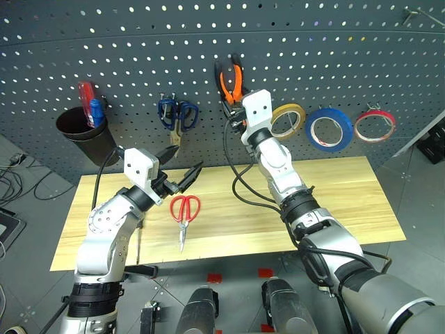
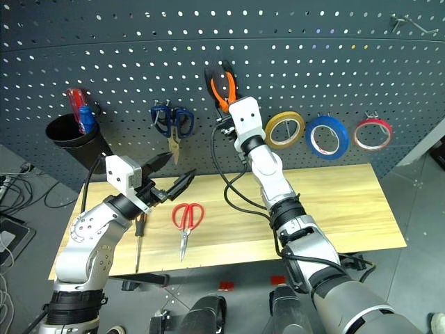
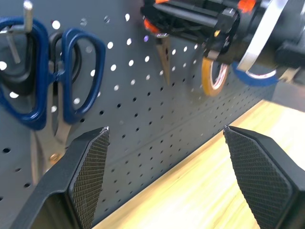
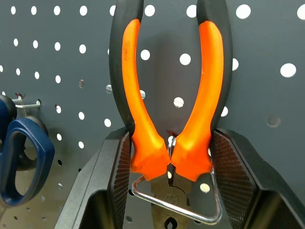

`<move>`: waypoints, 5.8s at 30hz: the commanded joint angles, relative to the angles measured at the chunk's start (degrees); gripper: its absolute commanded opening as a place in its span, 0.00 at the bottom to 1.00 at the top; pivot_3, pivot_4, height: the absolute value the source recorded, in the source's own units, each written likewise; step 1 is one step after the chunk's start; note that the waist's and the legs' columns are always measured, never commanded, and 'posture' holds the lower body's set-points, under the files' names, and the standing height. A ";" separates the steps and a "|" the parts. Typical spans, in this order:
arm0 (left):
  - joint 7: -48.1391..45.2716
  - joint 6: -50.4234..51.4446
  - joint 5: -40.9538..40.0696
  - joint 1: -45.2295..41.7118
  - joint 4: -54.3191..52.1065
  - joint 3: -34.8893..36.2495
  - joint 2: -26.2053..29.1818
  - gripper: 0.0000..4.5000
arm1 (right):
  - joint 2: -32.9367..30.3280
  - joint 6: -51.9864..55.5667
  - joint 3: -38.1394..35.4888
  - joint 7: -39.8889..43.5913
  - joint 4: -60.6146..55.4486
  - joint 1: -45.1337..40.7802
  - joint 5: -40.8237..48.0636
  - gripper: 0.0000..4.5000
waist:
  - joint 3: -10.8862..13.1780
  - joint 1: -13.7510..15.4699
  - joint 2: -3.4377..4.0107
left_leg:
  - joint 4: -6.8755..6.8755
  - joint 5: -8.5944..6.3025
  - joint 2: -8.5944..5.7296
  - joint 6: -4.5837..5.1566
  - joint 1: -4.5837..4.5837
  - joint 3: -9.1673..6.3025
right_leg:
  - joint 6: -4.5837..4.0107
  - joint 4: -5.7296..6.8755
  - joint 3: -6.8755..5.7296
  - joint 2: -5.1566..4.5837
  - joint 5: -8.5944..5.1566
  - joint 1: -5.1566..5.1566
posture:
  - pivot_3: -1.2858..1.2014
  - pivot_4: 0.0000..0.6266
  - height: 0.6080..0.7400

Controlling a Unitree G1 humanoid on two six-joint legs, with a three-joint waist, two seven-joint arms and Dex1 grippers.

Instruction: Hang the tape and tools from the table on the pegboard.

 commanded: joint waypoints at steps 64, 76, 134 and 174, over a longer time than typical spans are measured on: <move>21.85 22.70 18.18 8.71 8.08 -10.15 -4.72 0.07 | -29.33 74.59 15.39 28.63 -83.62 33.98 23.08 1.00 | 0.01 0.52 -0.08 | -0.06 -0.16 -0.04 0.26 0.20 -0.40 | 0.00 -0.59 -0.26 -0.07 0.00 0.62 | 0.50 0.39 1.00; 24.54 -24.76 28.06 21.41 -4.82 -4.40 3.87 0.07 | -31.39 58.85 14.18 32.35 -86.14 36.90 22.70 1.00 | 0.05 0.67 -0.13 | -0.13 -0.17 -0.08 0.27 0.06 -0.38 | 0.00 -0.69 -0.32 -0.51 0.00 0.52 | 0.50 0.38 1.00; 18.23 26.89 8.25 14.01 1.81 11.77 -4.48 0.83 | -19.43 82.90 18.21 15.00 -85.15 29.02 25.03 1.00 | 0.16 0.55 -0.21 | -0.05 -0.19 -0.05 0.32 0.01 -0.48 | 0.00 -0.62 -0.35 -0.07 0.00 0.47 | 0.50 0.43 1.00; 25.74 3.04 15.10 12.00 1.73 10.15 -2.85 0.11 | -21.82 76.67 12.00 24.66 -85.20 22.25 31.45 1.00 | 1.55 0.30 -0.88 | -0.70 0.02 -0.05 -0.05 -0.15 -0.26 | -0.02 -0.74 -0.25 -0.55 0.02 -0.12 | 0.50 0.31 1.00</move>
